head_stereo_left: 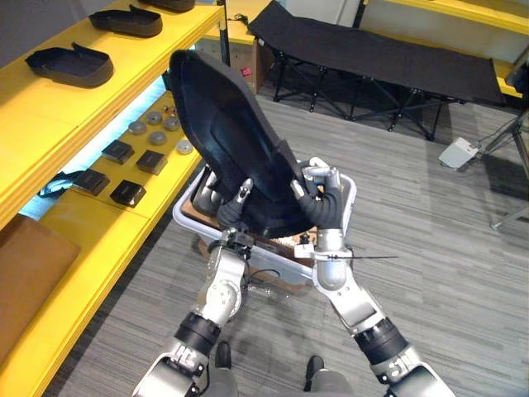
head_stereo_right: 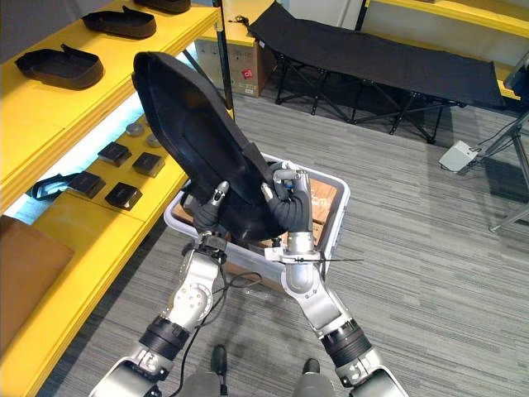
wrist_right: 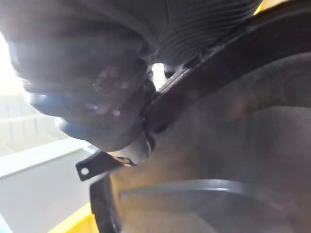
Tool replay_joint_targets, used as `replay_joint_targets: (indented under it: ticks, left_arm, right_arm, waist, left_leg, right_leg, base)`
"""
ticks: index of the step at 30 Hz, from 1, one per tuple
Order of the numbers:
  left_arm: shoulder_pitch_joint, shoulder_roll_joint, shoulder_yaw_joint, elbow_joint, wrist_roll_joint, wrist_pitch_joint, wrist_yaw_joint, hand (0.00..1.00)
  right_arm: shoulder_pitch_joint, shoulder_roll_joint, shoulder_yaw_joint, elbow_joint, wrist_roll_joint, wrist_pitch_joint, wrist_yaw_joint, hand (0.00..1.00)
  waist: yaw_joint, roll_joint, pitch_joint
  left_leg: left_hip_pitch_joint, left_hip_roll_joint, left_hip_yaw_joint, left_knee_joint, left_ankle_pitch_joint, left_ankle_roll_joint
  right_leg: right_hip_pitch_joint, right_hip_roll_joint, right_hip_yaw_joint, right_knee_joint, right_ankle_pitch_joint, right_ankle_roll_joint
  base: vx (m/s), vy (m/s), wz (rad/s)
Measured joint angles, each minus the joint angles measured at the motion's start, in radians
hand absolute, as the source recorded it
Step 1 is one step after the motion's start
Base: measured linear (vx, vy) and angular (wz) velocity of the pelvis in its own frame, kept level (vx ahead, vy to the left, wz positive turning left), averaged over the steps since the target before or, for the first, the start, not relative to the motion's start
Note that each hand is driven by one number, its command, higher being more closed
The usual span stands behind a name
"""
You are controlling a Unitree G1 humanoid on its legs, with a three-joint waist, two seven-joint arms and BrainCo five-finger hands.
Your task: Walk over and take plastic housings, then place them on the shelf
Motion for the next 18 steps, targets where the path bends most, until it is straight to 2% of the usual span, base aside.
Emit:
replay_joint_targets:
  ticks: [3,6,11,15,18]
  left_arm:
    - [0.040,-0.017,-0.003,-0.016,-0.030,-0.001,-0.006,1.00]
    - [0.071,-0.017,-0.017,-0.031,-0.076,-0.005,-0.047,1.00]
    - [0.124,-0.017,-0.007,-0.059,-0.031,-0.006,-0.041,1.00]
    - [0.191,-0.017,0.047,-0.152,0.066,-0.006,-0.033,1.00]
    - [0.220,-0.020,0.088,-0.237,0.193,-0.005,0.019,1.00]
  right_arm:
    - [0.022,-0.009,0.019,-0.012,0.001,-0.006,0.007,0.00]
    - [0.051,-0.020,0.046,-0.041,0.043,-0.007,0.009,0.00]
    - [0.112,-0.017,0.048,-0.061,0.095,-0.012,0.012,0.00]
    - [0.190,-0.013,0.029,-0.090,0.185,-0.036,0.084,0.00]
    - [0.282,-0.014,-0.053,-0.102,0.279,-0.053,0.208,0.00]
  waist:
    - [-0.004,0.005,-0.018]
    - [-0.007,0.005,-0.018]
    - [-0.009,0.005,-0.042]
    - [-0.014,0.006,-0.049]
    - [-0.013,0.005,-0.049]
  left_leg:
    - [0.010,-0.001,0.002,-0.009,0.001,0.000]
    - [0.028,-0.001,0.003,-0.013,0.001,0.000]
    - [0.034,0.000,0.008,-0.013,0.001,-0.001]
    - [0.035,0.002,0.011,-0.013,0.001,-0.001]
    - [0.035,0.003,0.016,-0.013,0.001,-0.001]
  right_leg:
    - [0.003,0.000,0.000,-0.001,0.000,0.000]
    - [0.024,0.001,-0.001,-0.009,-0.002,-0.002]
    - [0.032,0.001,-0.001,-0.018,-0.002,-0.002]
    - [0.032,0.003,0.001,-0.020,-0.001,-0.001]
    - [0.032,0.004,0.004,-0.025,0.002,0.003]
  base:
    - [0.02,0.001,-0.02]
    - [0.00,0.000,0.00]
    - [0.00,0.001,-0.01]
    - [0.00,0.000,0.00]
    - [0.00,0.002,-0.03]
